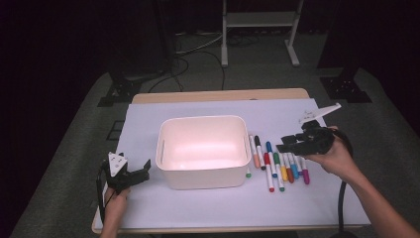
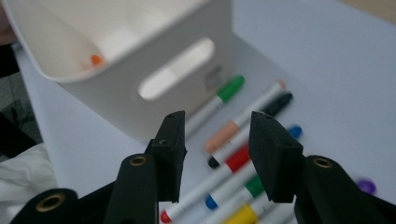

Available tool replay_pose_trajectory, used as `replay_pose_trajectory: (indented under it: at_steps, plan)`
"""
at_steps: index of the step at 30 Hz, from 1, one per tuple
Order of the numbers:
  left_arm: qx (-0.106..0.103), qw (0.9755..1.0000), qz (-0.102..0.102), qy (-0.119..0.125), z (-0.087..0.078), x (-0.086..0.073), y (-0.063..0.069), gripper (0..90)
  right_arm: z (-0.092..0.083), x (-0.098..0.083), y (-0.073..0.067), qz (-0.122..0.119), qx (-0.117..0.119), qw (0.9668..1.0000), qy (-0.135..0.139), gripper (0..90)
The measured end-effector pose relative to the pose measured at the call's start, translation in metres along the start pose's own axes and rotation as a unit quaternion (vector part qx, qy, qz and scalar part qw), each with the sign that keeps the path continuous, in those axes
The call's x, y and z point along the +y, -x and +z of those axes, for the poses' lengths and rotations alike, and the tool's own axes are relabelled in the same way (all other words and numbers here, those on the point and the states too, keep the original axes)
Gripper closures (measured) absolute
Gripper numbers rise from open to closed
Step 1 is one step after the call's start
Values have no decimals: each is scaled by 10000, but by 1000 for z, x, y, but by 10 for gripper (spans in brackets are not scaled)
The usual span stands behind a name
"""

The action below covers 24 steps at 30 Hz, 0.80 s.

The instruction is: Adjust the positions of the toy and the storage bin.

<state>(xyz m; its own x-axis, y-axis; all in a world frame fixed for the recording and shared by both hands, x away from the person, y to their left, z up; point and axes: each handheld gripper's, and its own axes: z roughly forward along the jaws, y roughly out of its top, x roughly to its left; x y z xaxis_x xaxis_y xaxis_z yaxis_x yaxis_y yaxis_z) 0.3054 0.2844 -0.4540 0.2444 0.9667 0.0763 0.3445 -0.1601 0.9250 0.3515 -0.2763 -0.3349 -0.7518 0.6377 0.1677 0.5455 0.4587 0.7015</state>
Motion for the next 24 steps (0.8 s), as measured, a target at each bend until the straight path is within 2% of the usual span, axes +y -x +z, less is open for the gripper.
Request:
replay_pose_trajectory:
  at_steps: [2, 4, 9, 13, 19, 24]
  plan:
    - [5, 10000, 1, 0, 0, 0, 0, 0, 2, -17, 12, 243, -160, 9996, -34, 551]
    - [2, 10000, 8, -8, 0, 0, 0, 0, 5, -31, 21, 379, -386, 9985, -121, 552]
    - [0, 10000, 1, -20, 0, 0, 0, 0, 14, -62, 41, 845, -800, 9927, -320, 567]
    - [-1, 10000, 8, -19, 0, 0, 0, 0, 21, -76, 50, 1019, -1140, 9874, -413, 585]
    - [-1, 10000, 9, -13, 0, 0, 0, 0, 29, -89, 59, 1206, -1460, 9801, -598, 602]
    - [-4, 10000, 0, -6, 0, 0, 0, 0, 30, -97, 61, 1199, -1710, 9750, -752, 621]
